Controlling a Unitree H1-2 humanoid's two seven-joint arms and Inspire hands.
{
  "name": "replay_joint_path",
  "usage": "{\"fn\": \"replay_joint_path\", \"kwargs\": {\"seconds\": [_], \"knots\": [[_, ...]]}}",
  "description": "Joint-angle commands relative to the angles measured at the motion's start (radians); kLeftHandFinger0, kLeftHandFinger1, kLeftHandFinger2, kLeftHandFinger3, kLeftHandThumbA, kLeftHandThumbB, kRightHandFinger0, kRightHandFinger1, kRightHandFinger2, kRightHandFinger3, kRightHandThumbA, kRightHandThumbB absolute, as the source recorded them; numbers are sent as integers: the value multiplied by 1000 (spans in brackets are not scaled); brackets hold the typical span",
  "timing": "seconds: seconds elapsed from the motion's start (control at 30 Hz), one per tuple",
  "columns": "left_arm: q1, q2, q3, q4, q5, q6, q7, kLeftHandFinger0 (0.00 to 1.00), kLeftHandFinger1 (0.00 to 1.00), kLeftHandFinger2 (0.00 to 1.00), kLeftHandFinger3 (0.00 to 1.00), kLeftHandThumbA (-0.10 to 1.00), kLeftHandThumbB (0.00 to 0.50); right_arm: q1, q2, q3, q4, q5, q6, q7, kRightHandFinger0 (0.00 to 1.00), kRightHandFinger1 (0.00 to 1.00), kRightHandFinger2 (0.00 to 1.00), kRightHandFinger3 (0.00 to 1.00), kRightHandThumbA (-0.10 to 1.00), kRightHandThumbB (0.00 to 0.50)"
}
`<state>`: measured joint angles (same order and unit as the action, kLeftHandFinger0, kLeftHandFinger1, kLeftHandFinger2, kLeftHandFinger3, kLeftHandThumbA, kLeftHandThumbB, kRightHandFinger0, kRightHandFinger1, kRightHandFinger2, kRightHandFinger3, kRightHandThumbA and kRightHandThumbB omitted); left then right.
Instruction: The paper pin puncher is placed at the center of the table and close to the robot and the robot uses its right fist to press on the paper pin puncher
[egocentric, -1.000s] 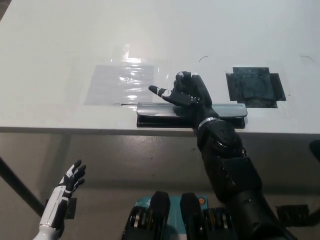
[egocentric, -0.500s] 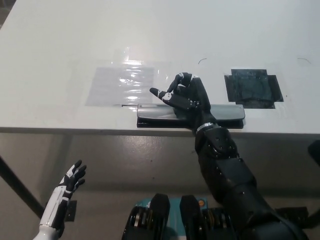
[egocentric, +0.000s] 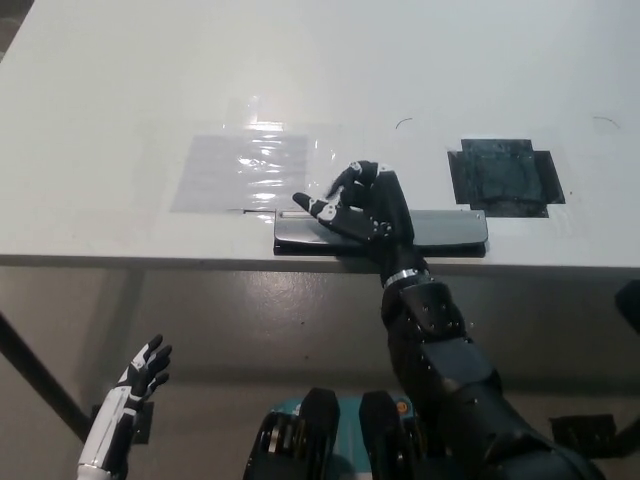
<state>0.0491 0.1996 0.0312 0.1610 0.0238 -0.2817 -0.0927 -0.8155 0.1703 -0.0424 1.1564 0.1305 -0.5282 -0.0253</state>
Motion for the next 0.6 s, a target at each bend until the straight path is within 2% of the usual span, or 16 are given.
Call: {"fn": "replay_joint_path", "kwargs": {"seconds": [0.0, 0.03, 0.07, 0.1, 0.13, 0.17, 0.2, 0.23, 0.27, 0.3, 0.33, 0.4, 0.57], "knots": [[-3, 15, -2, -12, -4, -45, -10, 1000, 1000, 1000, 1000, 1000, 181, 103, -7, -4, -41, -10, 58, -6, 0, 54, 290, 164, 1000, 145], [-2, 15, -3, -14, -1, -40, -10, 1000, 1000, 1000, 1000, 1000, 191, 101, -11, -5, -117, -3, 58, 8, 0, 112, 345, 227, 1000, 132], [-3, 15, -4, -11, 1, -41, -10, 1000, 1000, 1000, 1000, 1000, 191, 95, -13, -13, -243, 19, 109, 15, 0, 108, 332, 222, 1000, 164], [-3, 13, -5, -9, 4, -44, -8, 1000, 1000, 1000, 1000, 1000, 185, 91, -15, -17, -339, 35, 159, 19, 0, 60, 272, 150, 1000, 194], [-3, 13, -5, -9, 5, -45, -6, 1000, 1000, 1000, 1000, 1000, 184, 89, -16, -18, -415, 48, 199, 23, 0, 46, 255, 129, 1000, 192], [0, 12, -5, -17, -6, -30, -12, 1000, 1000, 1000, 1000, 1000, 178, 69, -24, -18, -548, 58, 248, 16, 0, 2, 196, 72, 1000, 183], [-2, 12, -5, -19, -8, -28, -14, 1000, 1000, 1000, 1000, 1000, 174, 42, -36, -19, -616, 70, 271, 23, 0, 0, 164, 26, 1000, 180], [-3, 10, -4, -21, -9, -21, -13, 1000, 1000, 1000, 1000, 1000, 190, 6, -47, -24, -741, 89, 333, 14, 0, 0, 167, 29, 1000, 176], [-4, 11, -3, -24, -13, -14, -15, 1000, 1000, 1000, 1000, 1000, 193, -19, -55, -27, -816, 86, 386, -4, 0, 0, 157, 20, 1000, 193], [-6, 11, -3, -23, -7, -16, -11, 1000, 1000, 1000, 1000, 1000, 194, -47, -67, -30, -892, 94, 432, -13, 0, 0, 83, 1, 1000, 205], [-7, 10, -4, -24, -1, -12, -8, 1000, 1000, 1000, 1000, 1000, 209, -74, -78, -32, -970, 107, 479, -20, 0, 0, 61, 0, 1000, 216], [-10, 9, -5, -19, 7, -28, -4, 1000, 1000, 1000, 1000, 1000, 202, -118, -94, -38, -1075, 127, 530, -34, 0, 0, 1, 0, 1000, 231], [-20, 14, -4, -17, -1, -27, -10, 1000, 1000, 1000, 1000, 1000, 203, -168, -159, -42, -1288, 210, 610, -26, 0, 0, 1, 0, 1000, 234]]}}
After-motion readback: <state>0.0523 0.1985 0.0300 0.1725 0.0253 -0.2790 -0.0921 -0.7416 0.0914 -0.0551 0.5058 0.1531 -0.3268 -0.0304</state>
